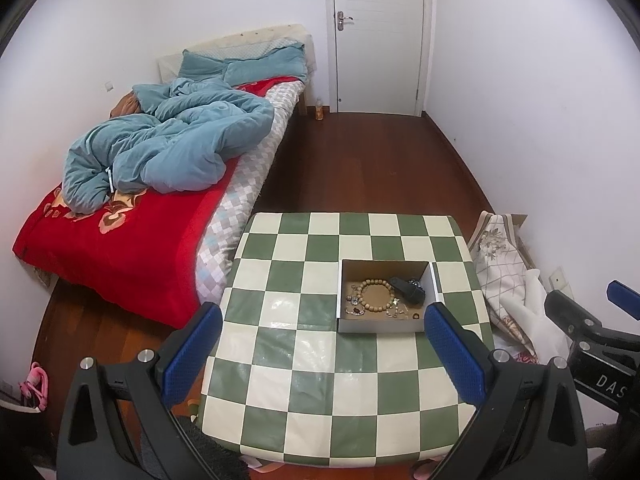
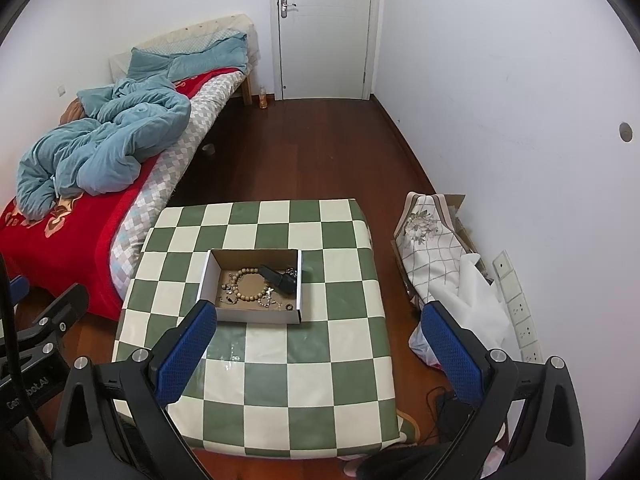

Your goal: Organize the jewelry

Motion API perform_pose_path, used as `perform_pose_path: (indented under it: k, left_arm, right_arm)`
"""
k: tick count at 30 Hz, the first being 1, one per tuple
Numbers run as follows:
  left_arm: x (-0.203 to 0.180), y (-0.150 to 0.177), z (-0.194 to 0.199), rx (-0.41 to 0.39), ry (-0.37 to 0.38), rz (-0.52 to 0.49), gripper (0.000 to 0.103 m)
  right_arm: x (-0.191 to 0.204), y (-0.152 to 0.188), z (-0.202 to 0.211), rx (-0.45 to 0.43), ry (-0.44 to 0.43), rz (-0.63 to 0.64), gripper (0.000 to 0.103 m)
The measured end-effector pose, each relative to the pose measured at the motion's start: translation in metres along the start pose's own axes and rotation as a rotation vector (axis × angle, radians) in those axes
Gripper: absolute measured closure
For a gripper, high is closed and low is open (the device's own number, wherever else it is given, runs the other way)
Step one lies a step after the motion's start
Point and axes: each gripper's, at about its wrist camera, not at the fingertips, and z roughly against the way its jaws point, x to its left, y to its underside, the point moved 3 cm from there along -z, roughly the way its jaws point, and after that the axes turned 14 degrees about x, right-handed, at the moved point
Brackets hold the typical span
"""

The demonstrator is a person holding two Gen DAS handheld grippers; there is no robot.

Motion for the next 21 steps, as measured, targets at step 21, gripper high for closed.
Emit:
perform_pose_path:
  k: [21]
  left_arm:
    - [-0.0050,-0.0005,0.0036,-0.014,0.001,-0.004,0.000]
  right_arm:
    - [-0.0011,-0.0029,0.0055,-0.011,-0.002,-0.003,0.000]
